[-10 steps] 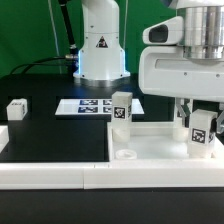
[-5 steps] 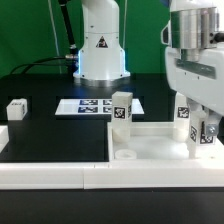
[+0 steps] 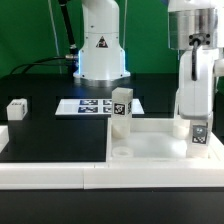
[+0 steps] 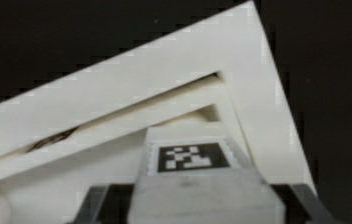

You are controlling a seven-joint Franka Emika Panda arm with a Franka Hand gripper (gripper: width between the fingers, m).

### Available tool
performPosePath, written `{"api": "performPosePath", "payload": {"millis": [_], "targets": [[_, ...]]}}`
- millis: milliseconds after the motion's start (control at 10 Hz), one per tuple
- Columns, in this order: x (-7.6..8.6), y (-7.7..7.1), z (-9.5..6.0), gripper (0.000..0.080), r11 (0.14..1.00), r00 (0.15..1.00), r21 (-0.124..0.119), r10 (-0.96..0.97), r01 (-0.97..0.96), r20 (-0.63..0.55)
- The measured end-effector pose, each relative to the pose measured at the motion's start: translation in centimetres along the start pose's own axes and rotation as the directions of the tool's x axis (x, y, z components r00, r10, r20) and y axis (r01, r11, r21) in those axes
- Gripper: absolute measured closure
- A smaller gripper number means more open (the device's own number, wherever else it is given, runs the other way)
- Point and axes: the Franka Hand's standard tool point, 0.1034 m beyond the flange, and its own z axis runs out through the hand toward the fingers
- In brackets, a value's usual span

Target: Assemble square table

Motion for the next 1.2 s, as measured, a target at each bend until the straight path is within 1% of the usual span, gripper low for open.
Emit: {"api": "performPosePath", "payload": {"millis": [200, 500, 600, 700, 800, 900, 1000, 1200], "targets": [[0.1, 0.1, 0.0, 0.0508, 1.0, 1.0, 0.004, -0.002, 0.002, -0.009], [0.2, 0.1, 0.0, 0.0508, 1.0, 1.0, 0.004, -0.029, 0.029, -0.011], [0.2, 0.1, 0.0, 0.0338, 1.0, 1.0, 0.004, -0.03, 0.03, -0.011], [0.1, 0.1, 0.0, 0.0217, 0.999, 0.999, 0.004, -0.032, 0.032, -0.011], [-0.5, 0.4, -0.6, 0.0217, 0.999, 0.999, 0.015, -0.041, 0.041, -0.003], [-1.3, 0.8, -2.4, 0.0162, 0.998, 0.998, 0.028, -0.059, 0.058, 0.016], [-1.7, 0.9, -5.1, 0.0153, 0.997, 0.997, 0.056, -0.058, 0.055, 0.047], [-1.7, 1.1, -8.1, 0.0153, 0.995, 0.994, 0.079, -0.071, 0.064, 0.081]]}}
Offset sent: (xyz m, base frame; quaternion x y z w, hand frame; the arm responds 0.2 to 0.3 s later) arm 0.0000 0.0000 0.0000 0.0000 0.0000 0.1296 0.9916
